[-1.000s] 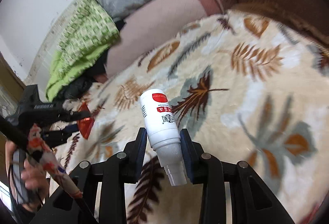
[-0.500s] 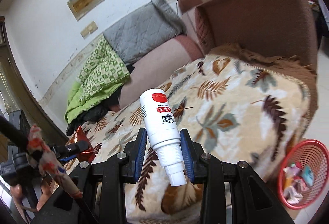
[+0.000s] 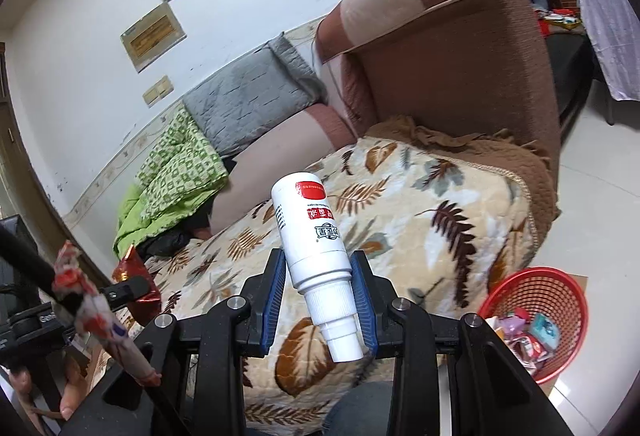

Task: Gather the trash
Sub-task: 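Carry the candy wrapper and spray bottle over to the red wastebasket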

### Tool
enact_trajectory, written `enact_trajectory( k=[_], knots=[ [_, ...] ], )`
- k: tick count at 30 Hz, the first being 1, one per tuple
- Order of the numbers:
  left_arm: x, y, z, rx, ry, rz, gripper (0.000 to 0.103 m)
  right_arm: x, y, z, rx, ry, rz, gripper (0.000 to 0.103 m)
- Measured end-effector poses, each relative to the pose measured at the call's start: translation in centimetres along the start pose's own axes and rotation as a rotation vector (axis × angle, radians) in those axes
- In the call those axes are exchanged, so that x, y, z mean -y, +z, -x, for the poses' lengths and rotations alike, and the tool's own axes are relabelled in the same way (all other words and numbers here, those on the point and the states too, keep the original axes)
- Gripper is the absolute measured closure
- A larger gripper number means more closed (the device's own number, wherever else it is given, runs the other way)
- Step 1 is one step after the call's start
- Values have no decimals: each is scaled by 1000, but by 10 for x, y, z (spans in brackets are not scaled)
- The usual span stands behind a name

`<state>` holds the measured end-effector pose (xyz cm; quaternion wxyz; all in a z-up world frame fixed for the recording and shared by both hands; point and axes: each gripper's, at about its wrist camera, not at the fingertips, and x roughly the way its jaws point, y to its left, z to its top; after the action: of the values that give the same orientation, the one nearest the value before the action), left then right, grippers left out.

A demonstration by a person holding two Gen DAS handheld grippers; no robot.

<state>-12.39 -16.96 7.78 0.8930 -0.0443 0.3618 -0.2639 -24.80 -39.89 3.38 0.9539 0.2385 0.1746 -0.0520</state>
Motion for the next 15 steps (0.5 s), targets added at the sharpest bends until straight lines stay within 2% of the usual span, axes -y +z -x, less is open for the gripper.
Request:
enact_trajectory(
  k=[7,15],
  knots=[
    [28,-3,10,8,-40,-54,77,18,5,27,50,-49,-23,67],
    [60,-8,-4,-44,-95,-106,77,51,6,54,96,-114,-73,67]
  ],
)
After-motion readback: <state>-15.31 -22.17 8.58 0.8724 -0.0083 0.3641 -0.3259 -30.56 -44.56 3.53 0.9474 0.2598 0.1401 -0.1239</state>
